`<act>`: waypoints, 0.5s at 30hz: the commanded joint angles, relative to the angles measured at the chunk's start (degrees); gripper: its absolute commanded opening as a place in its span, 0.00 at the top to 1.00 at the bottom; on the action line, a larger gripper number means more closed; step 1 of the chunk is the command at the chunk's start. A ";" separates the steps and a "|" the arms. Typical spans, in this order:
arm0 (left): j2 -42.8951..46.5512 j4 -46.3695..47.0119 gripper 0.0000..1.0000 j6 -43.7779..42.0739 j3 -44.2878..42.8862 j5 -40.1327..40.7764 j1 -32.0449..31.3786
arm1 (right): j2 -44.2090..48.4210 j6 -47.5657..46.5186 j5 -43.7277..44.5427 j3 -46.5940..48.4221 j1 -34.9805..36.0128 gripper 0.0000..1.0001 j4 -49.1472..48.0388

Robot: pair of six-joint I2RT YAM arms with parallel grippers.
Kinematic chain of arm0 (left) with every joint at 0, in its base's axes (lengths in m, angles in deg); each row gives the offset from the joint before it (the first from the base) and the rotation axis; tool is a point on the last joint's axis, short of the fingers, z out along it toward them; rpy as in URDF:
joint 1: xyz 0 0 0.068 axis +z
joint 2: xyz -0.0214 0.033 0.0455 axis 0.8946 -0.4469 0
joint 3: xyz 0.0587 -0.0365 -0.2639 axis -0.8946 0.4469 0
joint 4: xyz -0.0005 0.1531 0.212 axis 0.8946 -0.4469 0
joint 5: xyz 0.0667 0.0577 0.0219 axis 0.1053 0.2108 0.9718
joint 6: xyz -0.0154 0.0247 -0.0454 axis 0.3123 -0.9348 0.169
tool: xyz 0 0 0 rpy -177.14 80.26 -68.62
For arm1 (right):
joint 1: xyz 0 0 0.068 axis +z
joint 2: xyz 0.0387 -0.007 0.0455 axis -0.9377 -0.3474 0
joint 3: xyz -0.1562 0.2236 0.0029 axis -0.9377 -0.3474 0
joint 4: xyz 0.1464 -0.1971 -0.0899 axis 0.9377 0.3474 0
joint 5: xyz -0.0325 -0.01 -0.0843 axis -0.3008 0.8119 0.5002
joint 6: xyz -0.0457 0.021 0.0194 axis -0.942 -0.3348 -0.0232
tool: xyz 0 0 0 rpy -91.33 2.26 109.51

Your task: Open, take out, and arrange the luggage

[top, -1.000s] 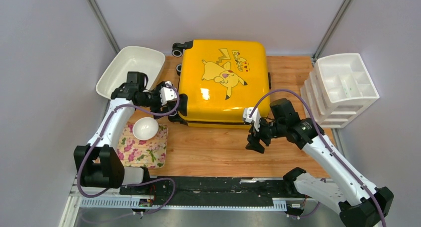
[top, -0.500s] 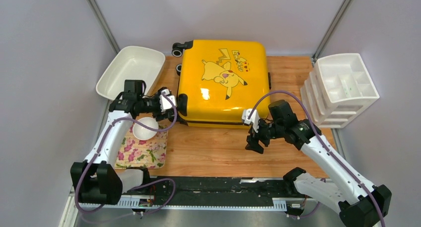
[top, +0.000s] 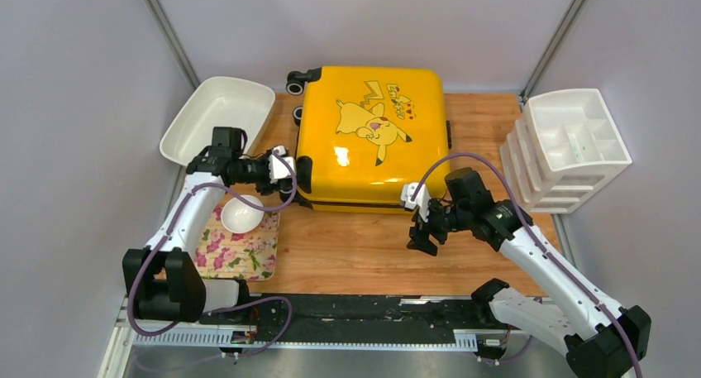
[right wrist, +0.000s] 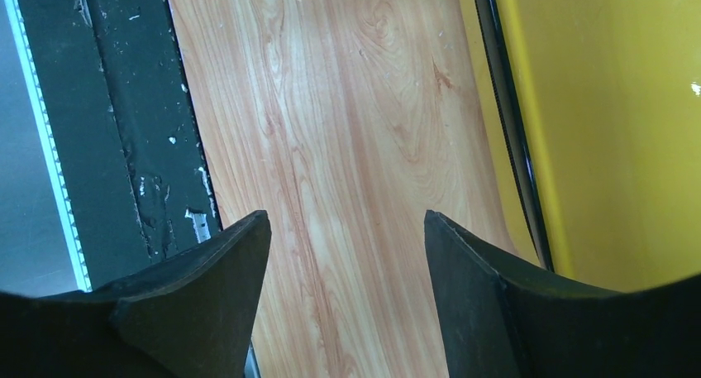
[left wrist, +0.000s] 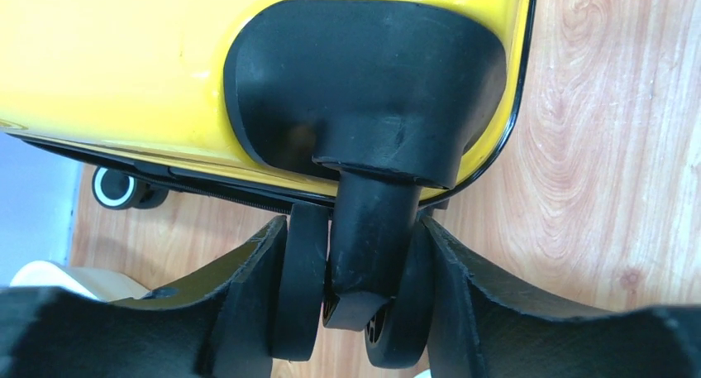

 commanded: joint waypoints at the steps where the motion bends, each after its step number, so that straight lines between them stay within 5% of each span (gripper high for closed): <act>1: 1.90 -2.03 0.53 -2.54 -2.16 -3.27 -0.03 | 1.49 -1.86 0.56 -0.46 0.71 0.29 -3.08; 7: 3.83 -3.47 1.00 8.16 -8.14 -8.19 0.15 | 8.15 1.21 7.22 -6.61 0.88 0.30 -14.30; 11: 7.87 9.80 1.00 27.47 -5.51 -8.47 0.32 | 15.54 0.25 8.12 -11.44 1.14 0.31 -20.74; 15: 9.38 18.60 1.00 36.81 -4.53 -6.45 0.59 | 18.28 -3.53 11.54 -14.87 3.43 0.32 -23.99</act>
